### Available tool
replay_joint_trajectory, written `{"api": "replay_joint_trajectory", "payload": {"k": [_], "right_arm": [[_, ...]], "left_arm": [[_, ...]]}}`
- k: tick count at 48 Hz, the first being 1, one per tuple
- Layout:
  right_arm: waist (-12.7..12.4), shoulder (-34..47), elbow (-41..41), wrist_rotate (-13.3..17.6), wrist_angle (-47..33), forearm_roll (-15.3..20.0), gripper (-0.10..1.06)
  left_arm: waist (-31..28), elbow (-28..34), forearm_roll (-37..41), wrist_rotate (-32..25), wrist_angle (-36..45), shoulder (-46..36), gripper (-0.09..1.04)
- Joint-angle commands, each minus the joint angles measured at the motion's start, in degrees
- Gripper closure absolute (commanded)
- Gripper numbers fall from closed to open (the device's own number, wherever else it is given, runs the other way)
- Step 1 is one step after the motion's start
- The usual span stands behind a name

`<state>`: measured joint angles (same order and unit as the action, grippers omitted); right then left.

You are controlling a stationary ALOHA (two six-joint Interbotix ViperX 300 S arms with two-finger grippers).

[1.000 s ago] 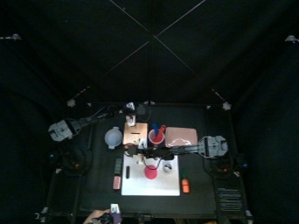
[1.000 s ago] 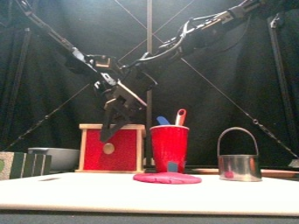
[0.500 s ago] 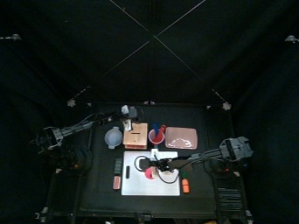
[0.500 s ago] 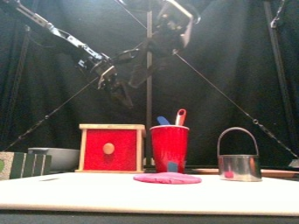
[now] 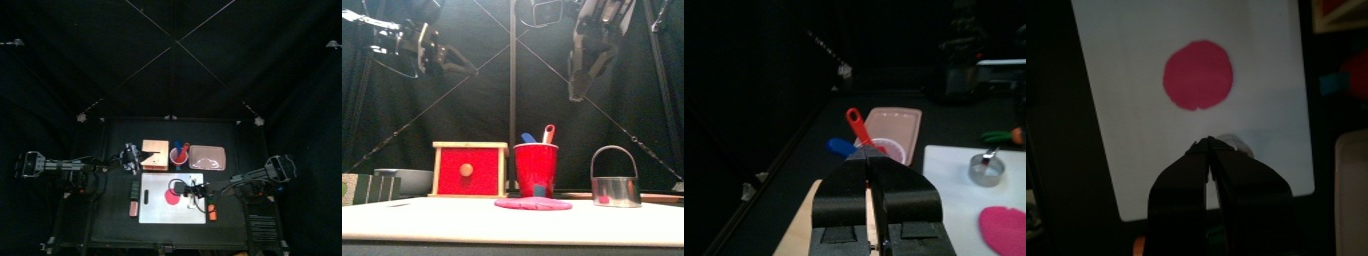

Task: Get the cutter from the drawer then cut the dough then place the extra dough in the bowl
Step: Cut the dough

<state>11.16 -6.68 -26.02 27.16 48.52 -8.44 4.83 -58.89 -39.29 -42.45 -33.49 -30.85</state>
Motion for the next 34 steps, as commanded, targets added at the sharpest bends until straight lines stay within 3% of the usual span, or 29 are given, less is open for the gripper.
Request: {"api": "replay_joint_trajectory", "payload": {"k": [1, 7, 13, 18, 26, 34], "right_arm": [[-1.3, -1.2, 0.0, -0.1, 0.5, 1.8, 0.41], [-2.8, -0.6, -1.3, 0.6, 1.1, 4.0, 0.23], [-4.7, -0.5, -2.7, 7.7, 2.3, 3.3, 0.21], [-4.7, -0.5, -3.7, 11.6, 1.1, 0.6, 0.21], [-4.5, -0.5, -5.2, 13.8, -3.4, 1.0, 0.21], [-4.2, 0.2, -6.2, 14.0, -4.1, 1.1, 0.21]], "left_arm": [[1.9, -1.4, 1.9, 4.6, -4.4, 0.6, 0.65], [1.9, -3.2, 7.1, 11.0, -5.6, 1.4, 0.65], [1.9, -3.6, 15.4, 15.2, -5.7, 3.0, 0.65], [1.5, -3.2, 20.3, 17.6, -5.9, 5.8, 0.65], [0.6, -2.3, 21.7, 20.4, -5.9, 8.4, 0.65], [0.5, -2.0, 23.3, 22.1, -5.9, 8.7, 0.65]]}}
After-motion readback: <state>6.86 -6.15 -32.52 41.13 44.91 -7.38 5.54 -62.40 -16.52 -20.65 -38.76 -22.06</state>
